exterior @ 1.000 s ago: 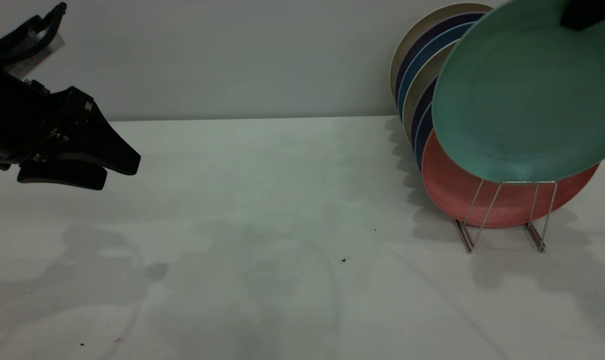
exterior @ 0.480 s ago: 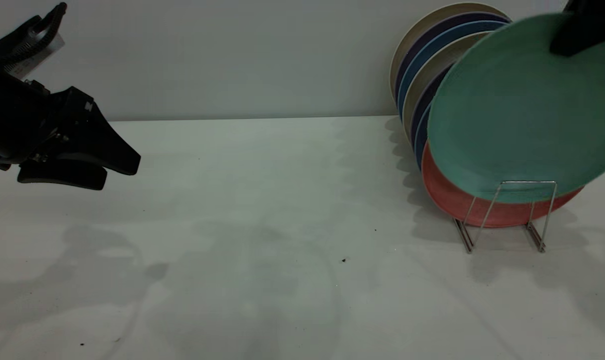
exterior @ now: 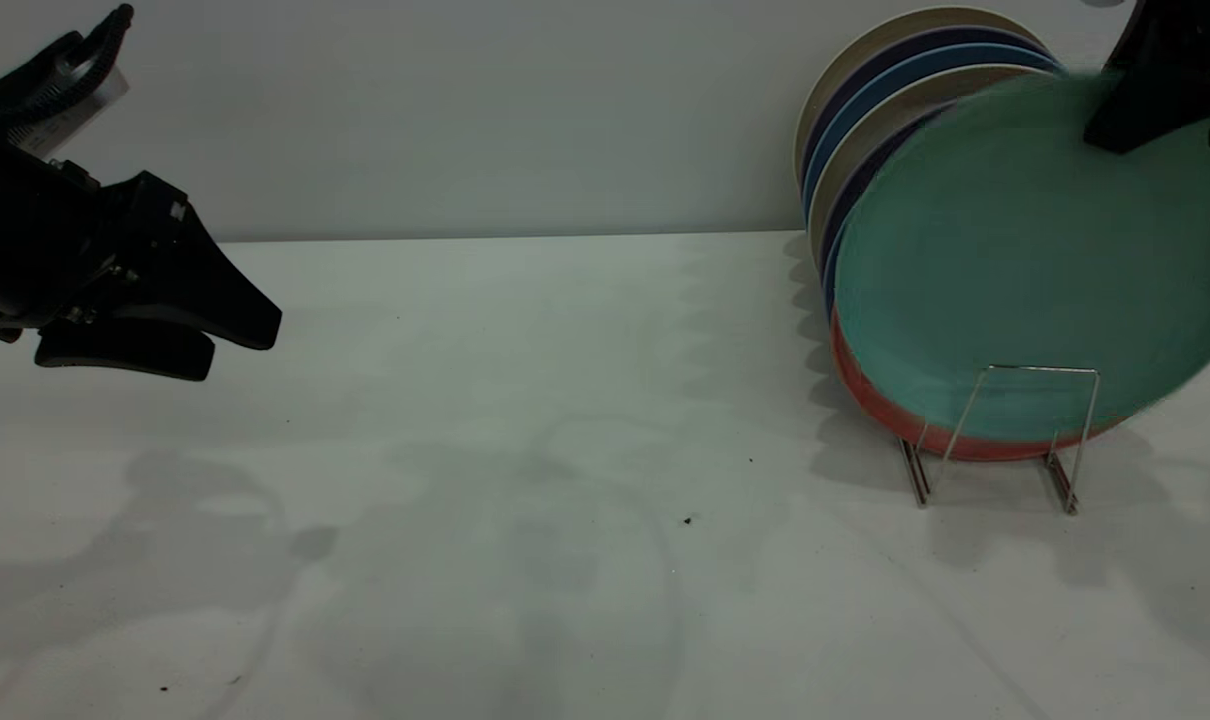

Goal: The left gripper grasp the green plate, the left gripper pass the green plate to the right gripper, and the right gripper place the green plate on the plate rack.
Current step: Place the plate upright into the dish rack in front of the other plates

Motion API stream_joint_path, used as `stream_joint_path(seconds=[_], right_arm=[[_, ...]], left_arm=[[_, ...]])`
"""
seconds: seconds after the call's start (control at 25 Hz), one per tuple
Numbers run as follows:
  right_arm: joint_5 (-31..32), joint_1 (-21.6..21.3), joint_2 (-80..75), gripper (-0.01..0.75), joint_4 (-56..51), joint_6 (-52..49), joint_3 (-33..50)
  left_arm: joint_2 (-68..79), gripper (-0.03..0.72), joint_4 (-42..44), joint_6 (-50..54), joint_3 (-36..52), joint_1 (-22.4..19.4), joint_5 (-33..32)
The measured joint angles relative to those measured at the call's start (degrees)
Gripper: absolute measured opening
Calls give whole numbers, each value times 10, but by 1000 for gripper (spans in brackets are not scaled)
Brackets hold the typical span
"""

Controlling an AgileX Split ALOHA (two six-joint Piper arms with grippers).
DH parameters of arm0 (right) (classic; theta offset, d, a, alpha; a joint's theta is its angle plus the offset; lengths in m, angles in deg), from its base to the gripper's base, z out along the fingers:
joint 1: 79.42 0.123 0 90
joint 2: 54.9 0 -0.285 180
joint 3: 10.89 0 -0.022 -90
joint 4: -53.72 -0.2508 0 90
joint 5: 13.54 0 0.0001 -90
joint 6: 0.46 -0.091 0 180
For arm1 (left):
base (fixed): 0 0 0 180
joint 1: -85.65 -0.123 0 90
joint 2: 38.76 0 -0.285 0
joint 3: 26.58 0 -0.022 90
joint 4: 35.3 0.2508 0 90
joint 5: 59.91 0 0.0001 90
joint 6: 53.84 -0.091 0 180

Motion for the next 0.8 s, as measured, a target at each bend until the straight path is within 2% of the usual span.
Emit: stream_joint_path(seconds=[0.2, 0.44, 0.52, 0.64, 0.8], right_arm=[[9, 0, 0, 322, -5, -20, 0], [14, 0, 1, 393, -5, -104, 0], [20, 0, 2, 406, -5, -183, 0], [33, 0, 11, 414, -8, -353, 0], [76, 0, 27, 415, -10, -569, -1]], left_arm=[[0, 592, 0, 3, 0, 0, 0], [0, 592, 28, 37, 0, 0, 20], [0, 592, 69, 70, 0, 0, 37], [0, 592, 158, 150, -10, 0, 50], [-1, 592, 298, 277, -39, 0, 33]])
